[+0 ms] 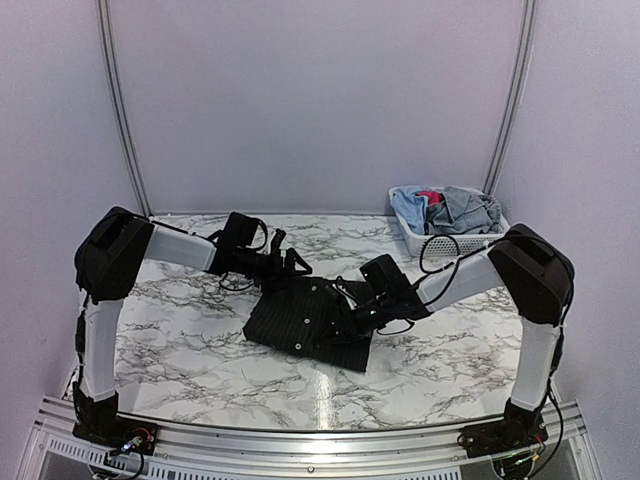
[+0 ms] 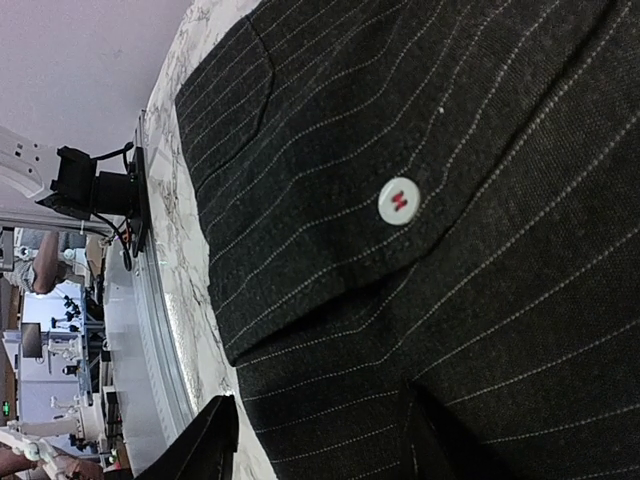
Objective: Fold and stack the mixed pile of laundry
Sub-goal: Smooth out the square-folded shirt at the center of the board.
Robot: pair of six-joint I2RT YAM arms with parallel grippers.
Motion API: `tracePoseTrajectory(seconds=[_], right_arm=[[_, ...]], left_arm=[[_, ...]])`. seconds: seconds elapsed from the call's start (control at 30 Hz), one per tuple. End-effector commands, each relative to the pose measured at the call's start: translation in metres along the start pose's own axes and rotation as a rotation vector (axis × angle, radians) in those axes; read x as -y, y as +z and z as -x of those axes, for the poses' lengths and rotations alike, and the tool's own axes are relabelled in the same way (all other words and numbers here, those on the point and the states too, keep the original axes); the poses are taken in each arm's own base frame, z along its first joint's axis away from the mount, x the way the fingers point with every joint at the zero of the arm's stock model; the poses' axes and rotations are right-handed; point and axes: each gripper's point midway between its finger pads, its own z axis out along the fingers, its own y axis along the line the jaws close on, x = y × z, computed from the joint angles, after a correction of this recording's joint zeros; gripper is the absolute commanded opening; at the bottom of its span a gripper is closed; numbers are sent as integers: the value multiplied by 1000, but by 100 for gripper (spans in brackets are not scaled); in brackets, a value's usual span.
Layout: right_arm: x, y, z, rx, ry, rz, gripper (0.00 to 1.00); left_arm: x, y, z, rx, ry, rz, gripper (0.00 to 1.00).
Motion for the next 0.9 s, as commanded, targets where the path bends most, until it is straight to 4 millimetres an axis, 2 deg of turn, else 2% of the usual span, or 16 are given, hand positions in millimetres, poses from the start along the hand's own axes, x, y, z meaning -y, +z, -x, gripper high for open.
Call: tracePoseTrajectory(seconds=[0.0,0.1,0.17,0.27,0.37,0.43,0.53,0.63,0.7,0.8,0.87], right_arm=[[-10,-5,1,-21,-15,-1,54],[-44,-24,21,27,-63,33,56],[-64,-38,28,60,-83,58,57],[-83,-52,30,92,-75,107,59],[-89,-50,27,103,-35,179,59],[-84,-44,26,98,2,203,59],[-70,-31,20,74,48,227,59],[-45,-20,1,42,127,238,58],[-19,-16,-18,24,191,212,58],[18,-21,-43,13,261,157,57],[32,-26,-51,9,276,135,57]], left_arm=[[-6,-25,15,64,30,57,99],[35,-58,13,80,75,-4,99],[56,-77,-1,71,86,-40,99],[77,-90,-42,-6,92,-66,99],[81,-91,-83,-85,63,-87,99],[84,-87,-103,-121,70,-92,99],[72,-73,-126,-165,8,-108,99],[47,-63,-142,-187,-47,-71,99],[24,-61,-154,-190,-84,-26,99],[-6,-61,-172,-191,-166,18,99],[-14,-65,-178,-180,-170,48,99]])
